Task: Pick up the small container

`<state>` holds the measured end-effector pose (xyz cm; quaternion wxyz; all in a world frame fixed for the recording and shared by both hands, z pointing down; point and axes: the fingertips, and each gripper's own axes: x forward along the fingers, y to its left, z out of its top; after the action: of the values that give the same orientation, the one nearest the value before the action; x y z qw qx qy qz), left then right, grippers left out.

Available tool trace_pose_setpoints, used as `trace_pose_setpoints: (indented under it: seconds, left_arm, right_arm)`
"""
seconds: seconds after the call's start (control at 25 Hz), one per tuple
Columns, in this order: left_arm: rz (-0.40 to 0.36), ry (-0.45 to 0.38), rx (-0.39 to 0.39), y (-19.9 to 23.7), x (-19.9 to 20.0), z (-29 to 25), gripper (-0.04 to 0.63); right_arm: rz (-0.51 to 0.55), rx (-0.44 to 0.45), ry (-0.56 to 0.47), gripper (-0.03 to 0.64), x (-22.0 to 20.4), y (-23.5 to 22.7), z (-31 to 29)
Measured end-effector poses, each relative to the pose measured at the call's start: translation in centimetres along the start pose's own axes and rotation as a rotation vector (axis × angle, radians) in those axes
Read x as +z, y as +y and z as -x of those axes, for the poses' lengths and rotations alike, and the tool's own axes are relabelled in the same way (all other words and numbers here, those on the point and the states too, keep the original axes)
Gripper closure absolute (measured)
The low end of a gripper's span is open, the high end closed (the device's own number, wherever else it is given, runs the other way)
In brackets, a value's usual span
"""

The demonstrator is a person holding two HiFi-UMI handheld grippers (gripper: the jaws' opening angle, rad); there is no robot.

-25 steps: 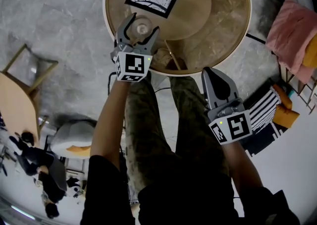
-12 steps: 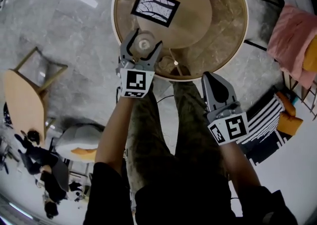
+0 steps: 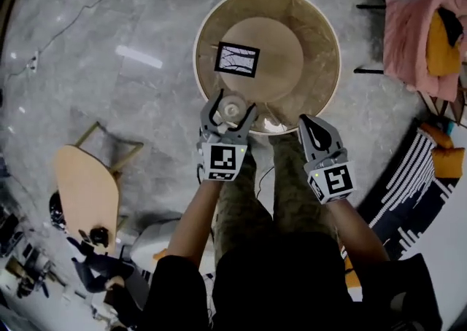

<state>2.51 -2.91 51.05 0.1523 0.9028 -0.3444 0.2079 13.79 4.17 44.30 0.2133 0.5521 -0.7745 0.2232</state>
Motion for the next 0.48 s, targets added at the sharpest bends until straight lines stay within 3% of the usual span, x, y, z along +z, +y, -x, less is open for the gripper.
trace_pose_setpoints:
  seconds: [0.28, 0.48]
  left_arm:
    - [-0.093, -0.029, -0.072, -2.3, 10.2, 6.8, 0.245]
    - [-0.084, -0.045, -0.072, -3.8, 14.8, 10.0, 0.245]
  right_arm:
    - [-0.083, -0.137, -0.075, 0.595, 5.5, 1.2, 8.5]
    - [-0.102, -0.193, -0.106, 0.595, 8.1, -0.2, 11.6]
